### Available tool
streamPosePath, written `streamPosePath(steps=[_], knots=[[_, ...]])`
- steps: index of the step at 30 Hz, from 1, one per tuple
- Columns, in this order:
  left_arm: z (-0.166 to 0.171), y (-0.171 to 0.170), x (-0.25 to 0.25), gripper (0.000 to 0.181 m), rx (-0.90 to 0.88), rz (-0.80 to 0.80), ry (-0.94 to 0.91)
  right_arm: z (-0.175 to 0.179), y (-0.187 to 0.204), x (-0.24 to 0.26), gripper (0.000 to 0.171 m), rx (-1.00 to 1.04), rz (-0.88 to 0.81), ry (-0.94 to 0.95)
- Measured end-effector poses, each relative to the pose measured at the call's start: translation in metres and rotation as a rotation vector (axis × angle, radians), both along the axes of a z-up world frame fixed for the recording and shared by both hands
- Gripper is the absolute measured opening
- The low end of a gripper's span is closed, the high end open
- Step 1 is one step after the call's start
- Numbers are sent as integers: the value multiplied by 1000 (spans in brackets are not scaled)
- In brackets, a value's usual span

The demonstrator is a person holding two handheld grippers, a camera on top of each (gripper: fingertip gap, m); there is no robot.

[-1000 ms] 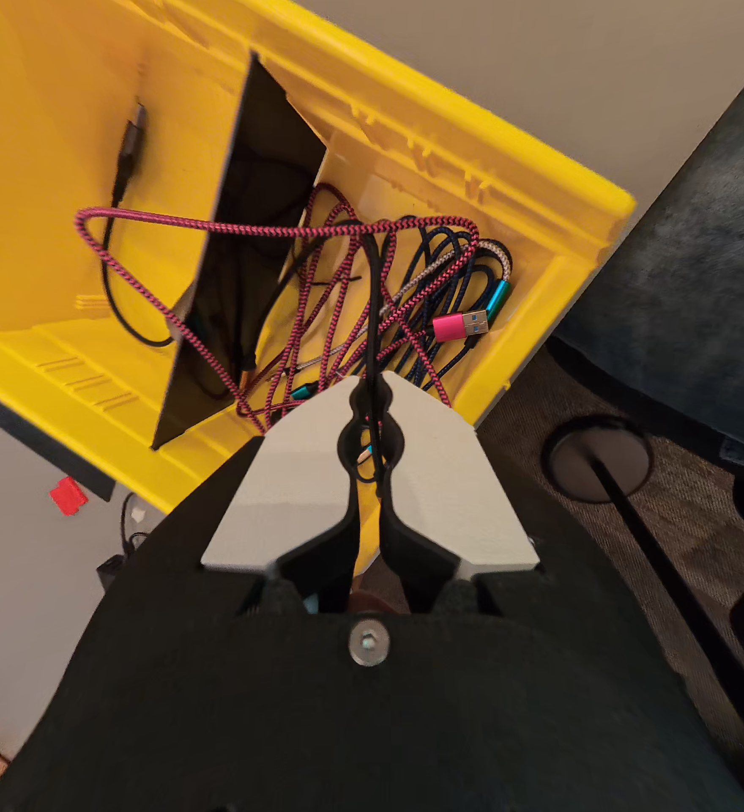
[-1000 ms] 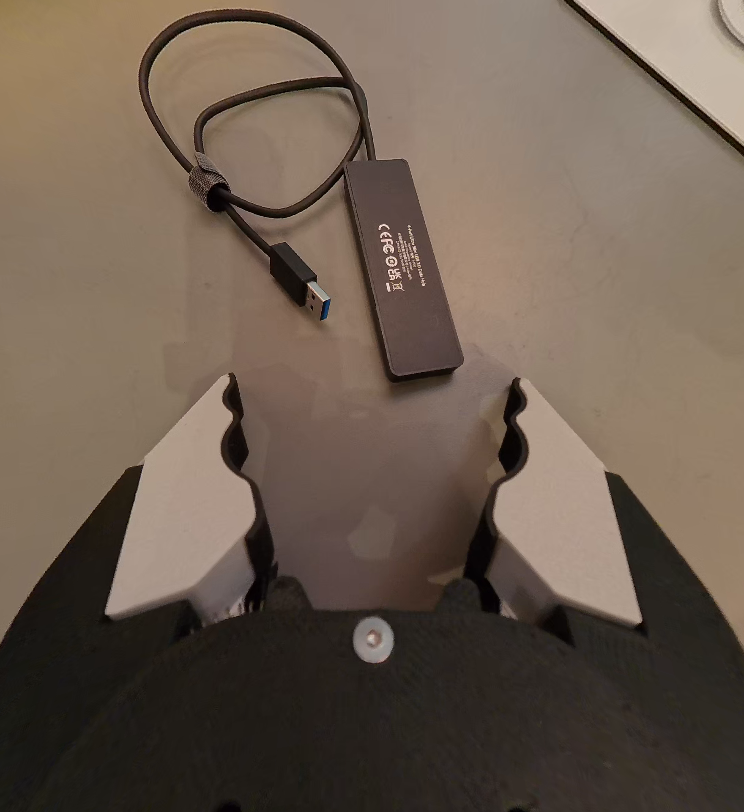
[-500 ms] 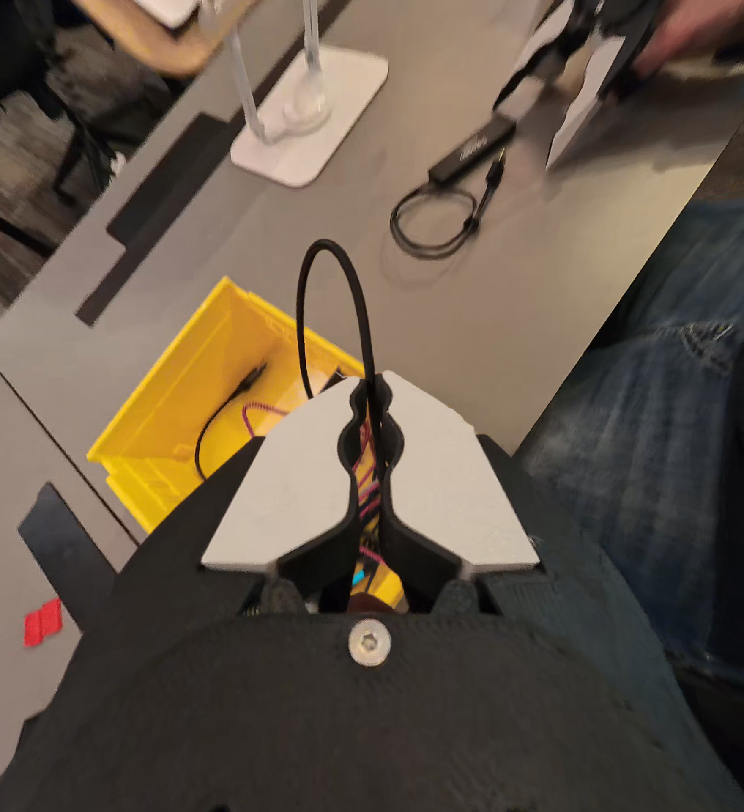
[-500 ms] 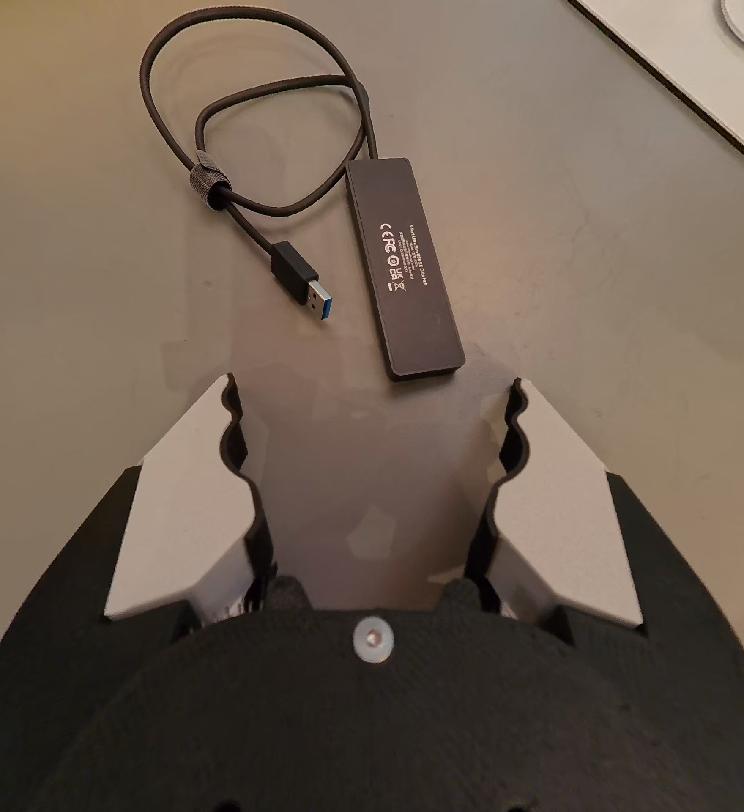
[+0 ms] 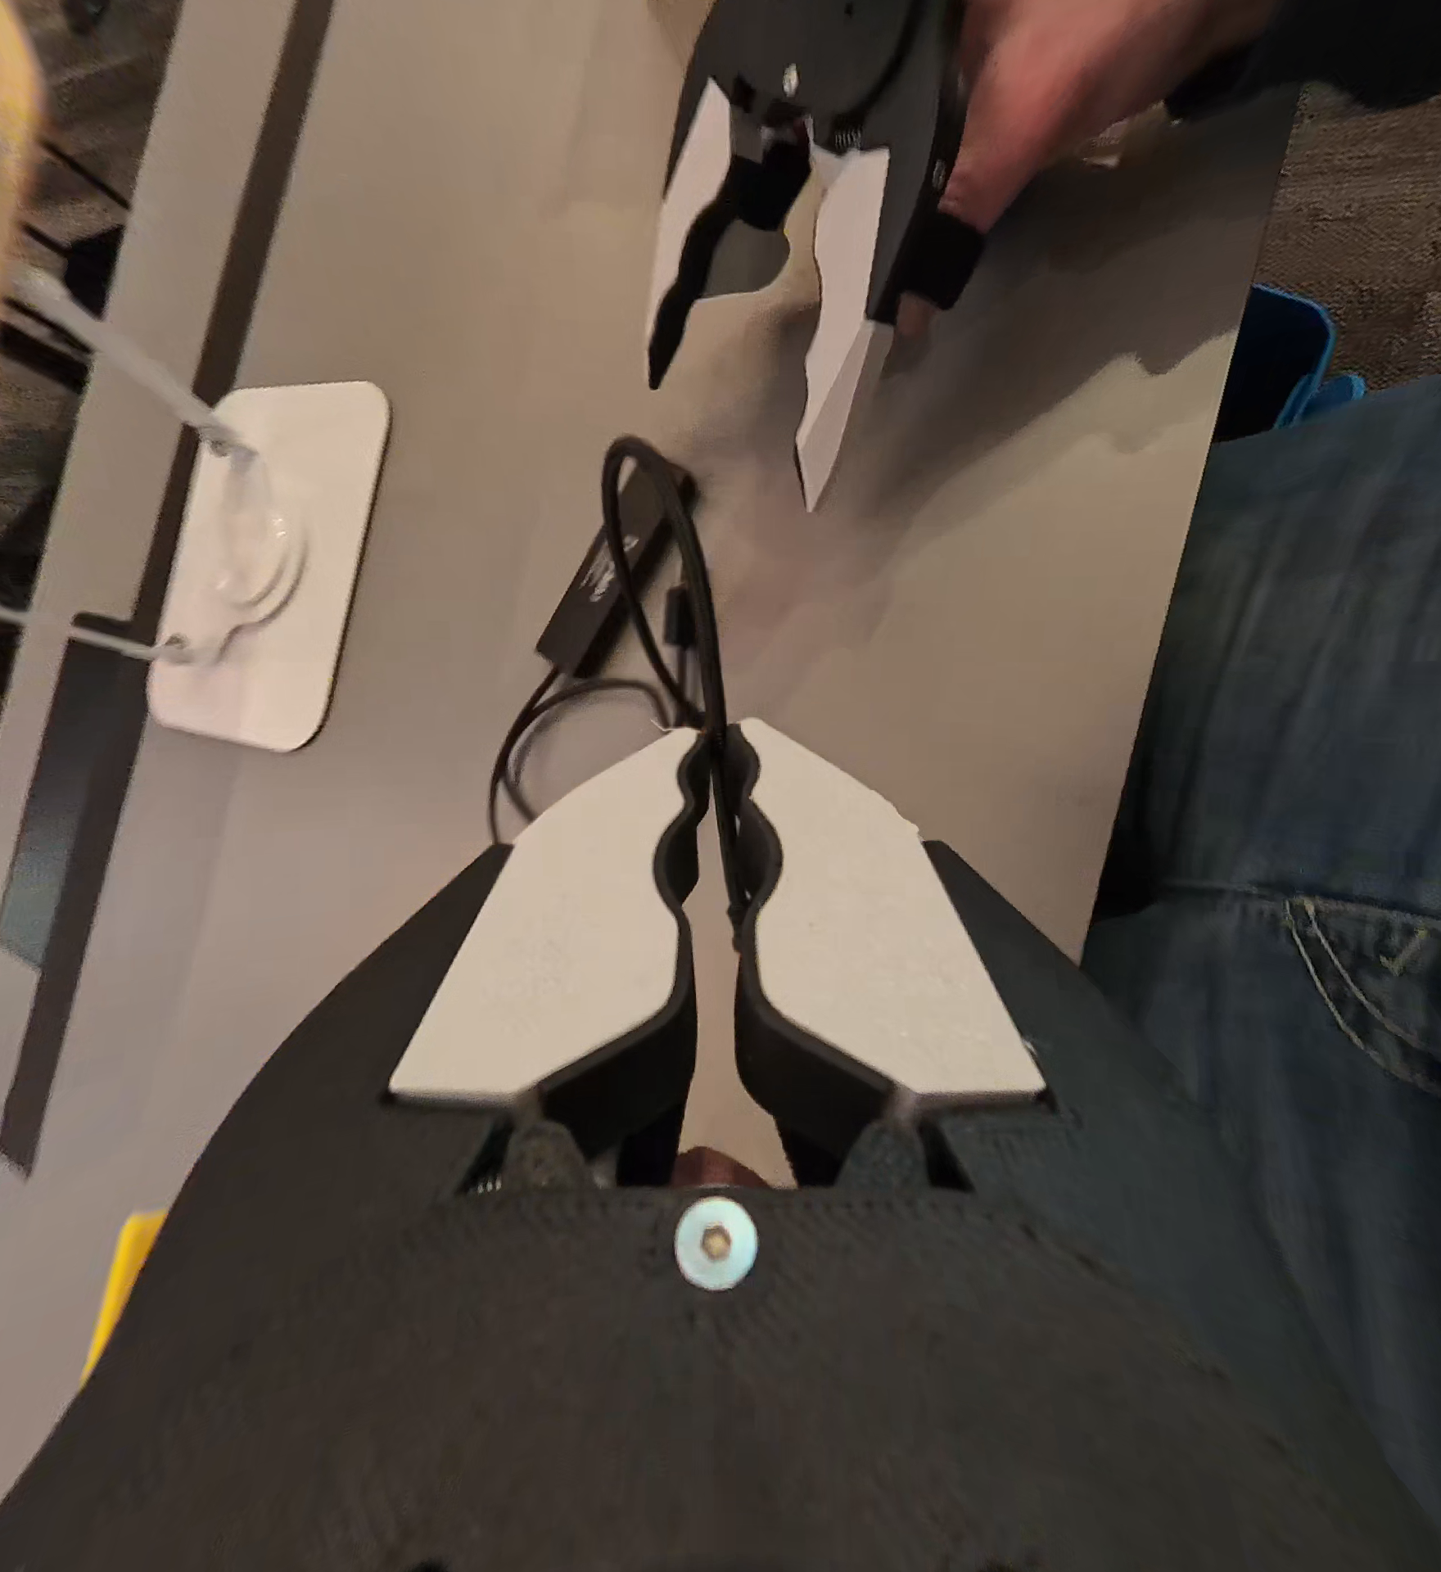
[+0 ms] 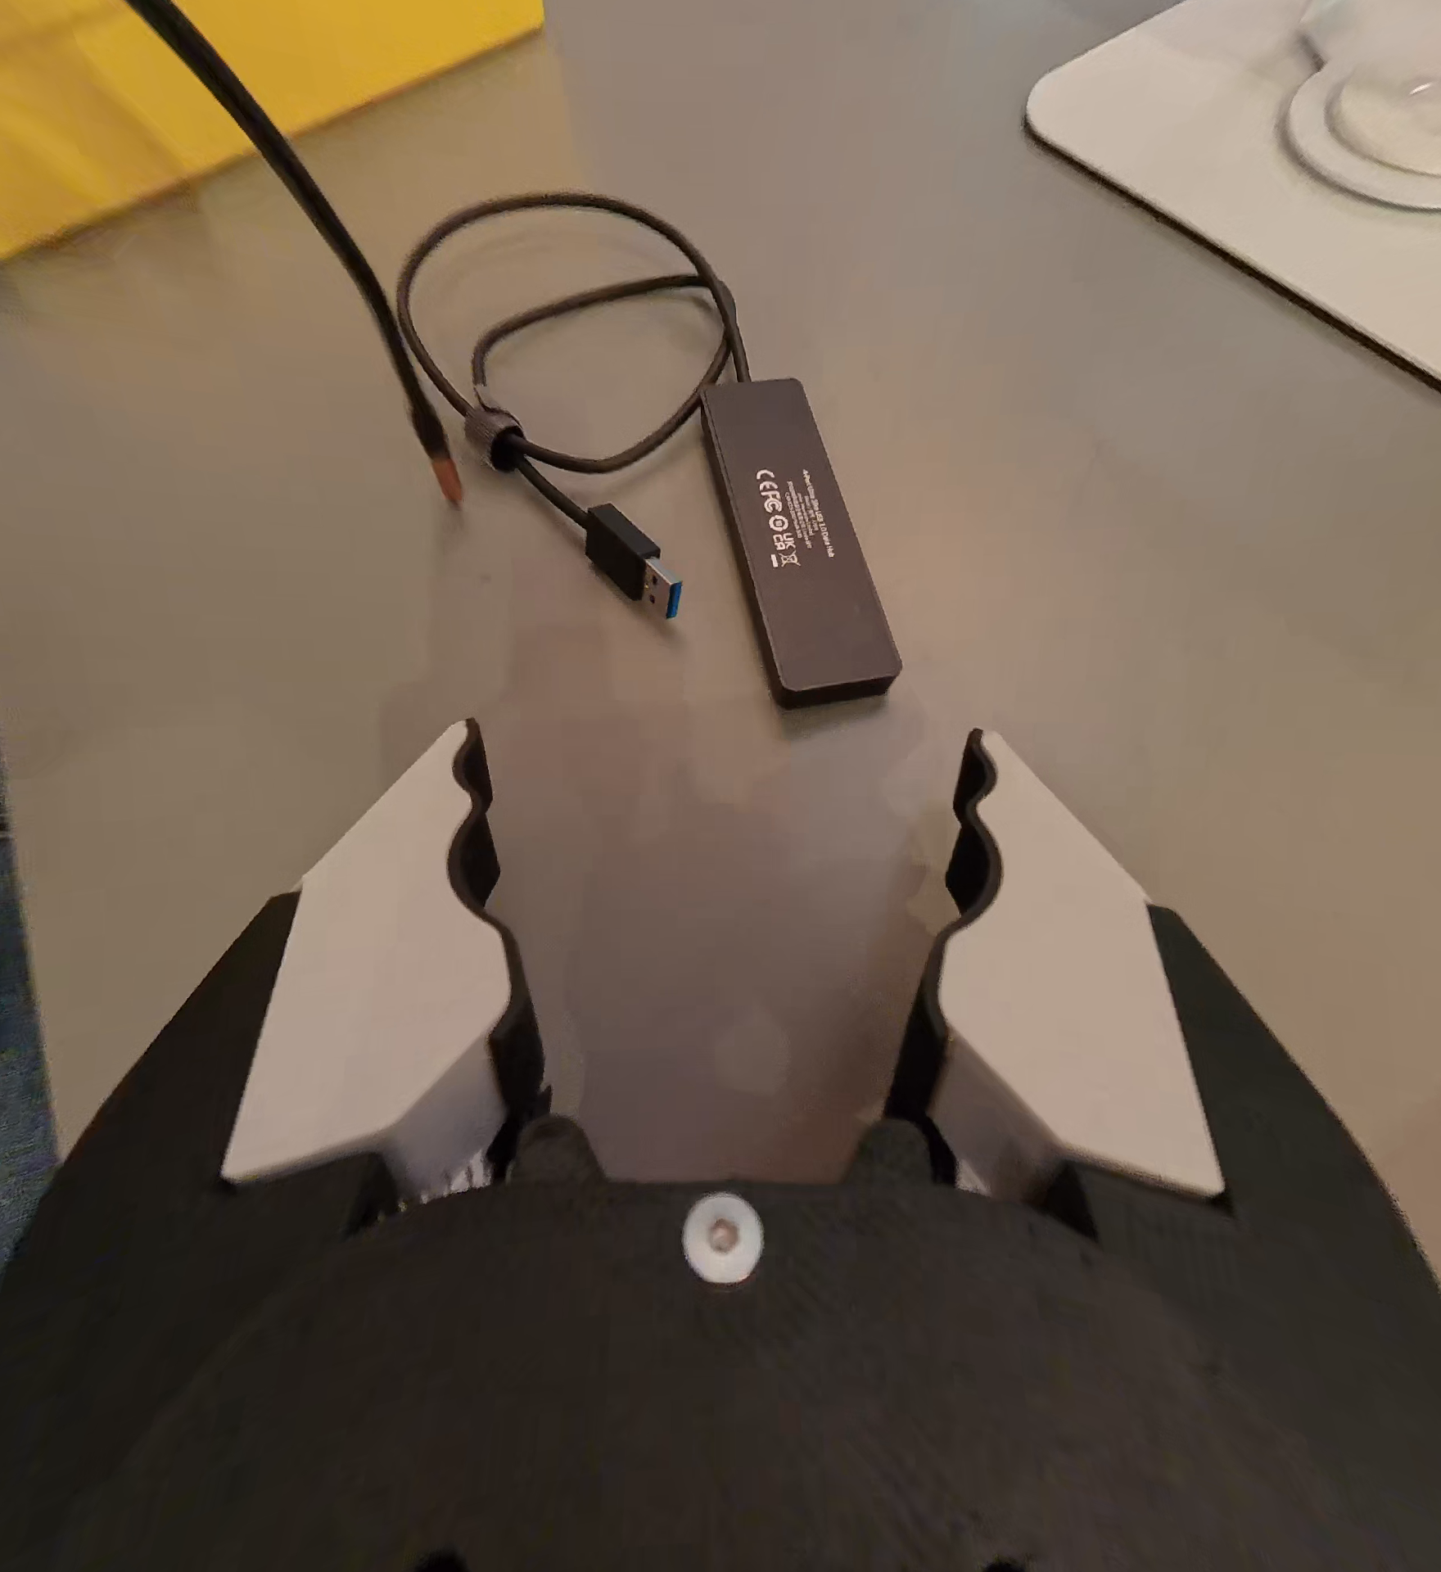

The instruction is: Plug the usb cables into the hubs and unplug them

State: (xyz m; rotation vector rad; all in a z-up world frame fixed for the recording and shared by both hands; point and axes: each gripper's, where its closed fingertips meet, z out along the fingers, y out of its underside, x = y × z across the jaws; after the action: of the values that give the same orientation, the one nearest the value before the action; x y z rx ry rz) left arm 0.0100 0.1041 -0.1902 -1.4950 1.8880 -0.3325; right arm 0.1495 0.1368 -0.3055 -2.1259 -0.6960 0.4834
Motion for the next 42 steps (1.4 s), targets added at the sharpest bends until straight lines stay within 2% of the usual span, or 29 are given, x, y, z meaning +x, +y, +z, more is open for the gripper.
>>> streamPosePath(steps=[5,9,11,14,15,18,20,22,27,34,36,42], knots=[[-59,-16,50,3,-22,-79,70,33,-12,27,82,80,-77,63],[-107,-25,69,3,56,-131,174,62,-2,43,63,104,-101,70],[-121,-28,76,3,93,-153,190,63,12,40,63,87,-65,24],[-134,-26,81,8,74,-108,197,36,32,17,63,-25,62,-68],[-134,-26,82,13,55,-94,178,26,37,7,62,-60,107,-81],[-127,-33,79,44,-62,-82,120,-4,52,-7,61,-133,160,-177],[-119,-32,71,47,-130,-39,76,-14,55,-15,54,-176,187,-184],[-112,-28,58,47,-188,-6,47,-18,57,-19,32,-167,209,-203],[-97,2,29,41,-255,145,-47,-17,65,-22,31,-157,170,-161],[-69,38,32,51,-598,340,-319,22,84,-36,31,-39,84,23],[-63,48,34,57,-653,373,-362,38,89,-41,31,7,64,63],[-43,81,42,60,-816,459,-522,81,92,-65,31,146,58,139]])
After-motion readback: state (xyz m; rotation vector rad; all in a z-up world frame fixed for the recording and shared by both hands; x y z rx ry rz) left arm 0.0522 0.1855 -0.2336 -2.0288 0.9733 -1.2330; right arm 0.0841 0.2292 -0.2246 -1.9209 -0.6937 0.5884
